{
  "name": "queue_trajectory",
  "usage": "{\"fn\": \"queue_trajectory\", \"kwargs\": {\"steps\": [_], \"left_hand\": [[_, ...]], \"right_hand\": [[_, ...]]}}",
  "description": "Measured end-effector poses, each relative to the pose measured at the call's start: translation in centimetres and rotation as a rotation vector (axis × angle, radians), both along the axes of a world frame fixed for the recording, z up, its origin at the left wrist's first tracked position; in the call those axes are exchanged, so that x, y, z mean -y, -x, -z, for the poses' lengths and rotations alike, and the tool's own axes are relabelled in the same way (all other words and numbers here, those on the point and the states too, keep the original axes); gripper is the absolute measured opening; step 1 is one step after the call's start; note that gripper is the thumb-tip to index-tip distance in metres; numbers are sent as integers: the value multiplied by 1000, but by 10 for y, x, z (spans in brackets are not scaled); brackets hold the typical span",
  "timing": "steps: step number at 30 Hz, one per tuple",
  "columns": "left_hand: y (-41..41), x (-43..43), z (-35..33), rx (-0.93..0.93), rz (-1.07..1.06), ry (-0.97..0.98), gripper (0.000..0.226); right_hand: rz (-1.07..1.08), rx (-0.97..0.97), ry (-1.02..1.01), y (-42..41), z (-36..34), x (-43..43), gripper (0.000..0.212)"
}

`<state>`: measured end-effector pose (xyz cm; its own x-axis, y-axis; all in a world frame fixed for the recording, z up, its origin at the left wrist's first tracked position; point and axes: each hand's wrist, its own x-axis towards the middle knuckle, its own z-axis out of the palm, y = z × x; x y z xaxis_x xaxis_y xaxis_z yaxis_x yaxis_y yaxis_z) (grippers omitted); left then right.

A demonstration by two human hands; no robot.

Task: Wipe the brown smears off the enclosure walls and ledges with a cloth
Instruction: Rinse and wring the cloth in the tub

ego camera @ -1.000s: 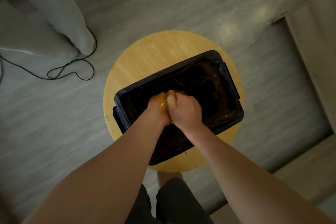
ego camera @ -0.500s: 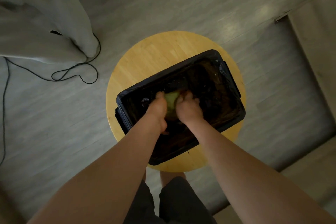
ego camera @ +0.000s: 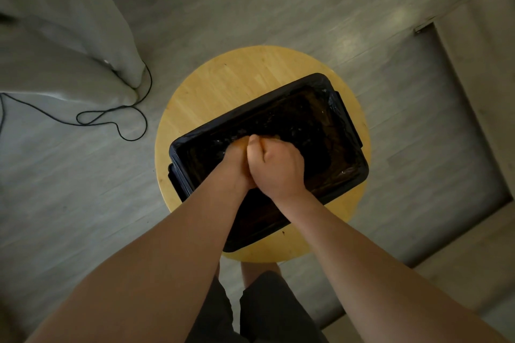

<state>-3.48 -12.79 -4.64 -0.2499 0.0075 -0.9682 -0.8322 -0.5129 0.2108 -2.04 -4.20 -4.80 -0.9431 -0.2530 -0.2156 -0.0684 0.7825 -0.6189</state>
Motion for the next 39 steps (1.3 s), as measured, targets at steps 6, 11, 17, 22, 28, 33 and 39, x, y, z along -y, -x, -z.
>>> {"fn": "queue_trajectory", "kwargs": {"steps": [6, 11, 17, 22, 28, 33, 39], "left_hand": [[-16, -6, -4, -59, -197, -37, 30], [-24, 5, 7, 2, -177, 132, 30], [-19, 8, 15, 135, -246, -135, 58], [-16, 14, 12, 79, -191, -164, 42], [-19, -2, -5, -88, 2, -48, 43], [-22, -2, 5, -121, -26, -7, 30], [-35, 15, 27, -78, -122, 205, 39]], "right_hand": [[-66, -43, -326, 31, 38, -27, 55], [201, 335, -359, 40, 53, -40, 58], [82, 645, -20, 9, 30, -9, 37], [-8, 293, 182, -12, -1, -10, 43], [-40, -9, 17, -8, 7, -5, 56], [-195, -26, -245, 19, 29, -28, 69], [77, 238, -348, 41, 58, -52, 49]]}}
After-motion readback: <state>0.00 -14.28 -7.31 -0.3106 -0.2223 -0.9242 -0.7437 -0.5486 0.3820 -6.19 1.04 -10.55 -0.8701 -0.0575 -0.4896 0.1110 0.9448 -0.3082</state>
